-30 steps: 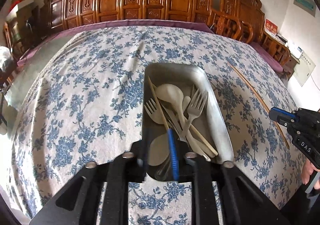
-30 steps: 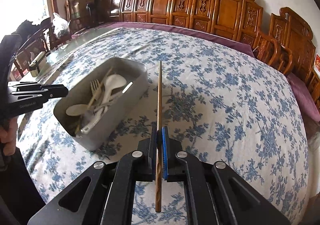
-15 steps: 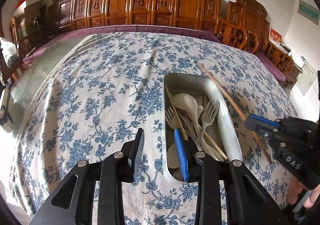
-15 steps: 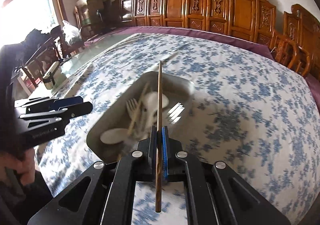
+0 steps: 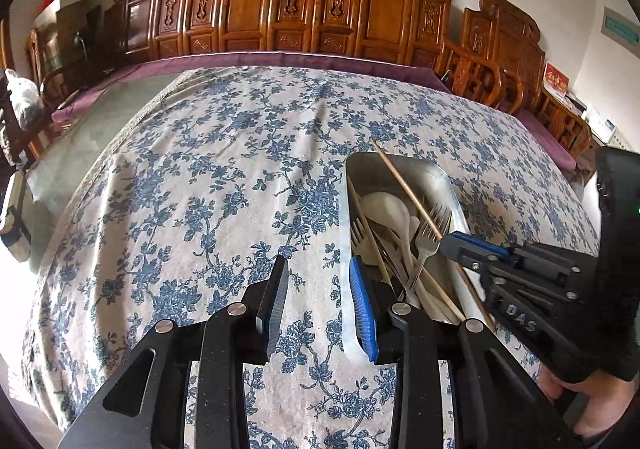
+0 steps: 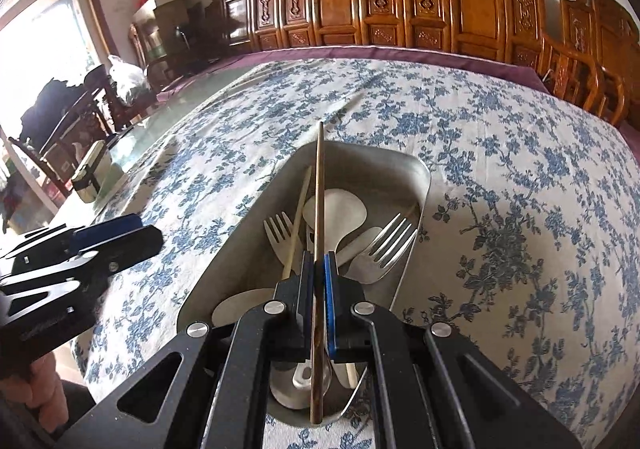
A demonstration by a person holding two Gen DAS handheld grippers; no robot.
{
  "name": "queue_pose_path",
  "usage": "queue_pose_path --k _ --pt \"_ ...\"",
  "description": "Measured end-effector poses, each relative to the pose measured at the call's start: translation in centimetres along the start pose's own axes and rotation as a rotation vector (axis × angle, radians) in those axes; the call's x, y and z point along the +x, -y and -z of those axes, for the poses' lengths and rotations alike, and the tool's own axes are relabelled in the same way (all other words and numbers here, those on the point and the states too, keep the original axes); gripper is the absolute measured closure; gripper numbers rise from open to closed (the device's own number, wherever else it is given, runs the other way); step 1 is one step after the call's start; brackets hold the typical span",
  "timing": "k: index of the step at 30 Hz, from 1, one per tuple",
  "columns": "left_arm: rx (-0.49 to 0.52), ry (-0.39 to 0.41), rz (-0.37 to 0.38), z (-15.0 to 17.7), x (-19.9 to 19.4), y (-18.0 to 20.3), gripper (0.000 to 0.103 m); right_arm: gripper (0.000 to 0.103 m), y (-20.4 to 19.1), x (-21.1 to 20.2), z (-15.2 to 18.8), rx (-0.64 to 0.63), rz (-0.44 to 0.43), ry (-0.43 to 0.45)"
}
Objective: Organize utensils
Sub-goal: 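Lower the chopstick into the tray and open the right tool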
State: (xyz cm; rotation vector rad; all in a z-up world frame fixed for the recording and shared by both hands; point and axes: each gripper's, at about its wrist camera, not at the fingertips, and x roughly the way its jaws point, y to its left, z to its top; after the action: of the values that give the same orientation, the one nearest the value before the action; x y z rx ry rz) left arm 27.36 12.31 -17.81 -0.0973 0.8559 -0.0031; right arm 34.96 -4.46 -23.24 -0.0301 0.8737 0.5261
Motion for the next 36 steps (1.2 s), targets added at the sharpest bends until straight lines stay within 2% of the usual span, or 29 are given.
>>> queue_pose_path --k 11,22,27,34,36 --pt "0.005 -0.001 0.001 0.1 -0.1 0.2 0.073 0.097 -0.6 1.4 1.3 -0.004 0.004 -0.029" --pt "0.006 -0.003 0.0 0.1 0.1 0.3 0.073 0.097 0.1 2.5 0.4 0.015 0.006 -0.031" --pt "0.009 0.0 0.001 0.1 0.0 0.3 0.073 0.096 0.4 1.6 0.2 0.018 -0.031 -0.003" --pt "0.019 0.0 -0.002 0.3 0.1 1.1 0.071 0.096 0.8 -1.8 0.7 -0.016 -0.016 0.046" --pt "0.024 0.0 -0.004 0.4 0.0 1.5 0.065 0.096 1.2 -3.2 1.1 -0.017 -0.005 0.06"
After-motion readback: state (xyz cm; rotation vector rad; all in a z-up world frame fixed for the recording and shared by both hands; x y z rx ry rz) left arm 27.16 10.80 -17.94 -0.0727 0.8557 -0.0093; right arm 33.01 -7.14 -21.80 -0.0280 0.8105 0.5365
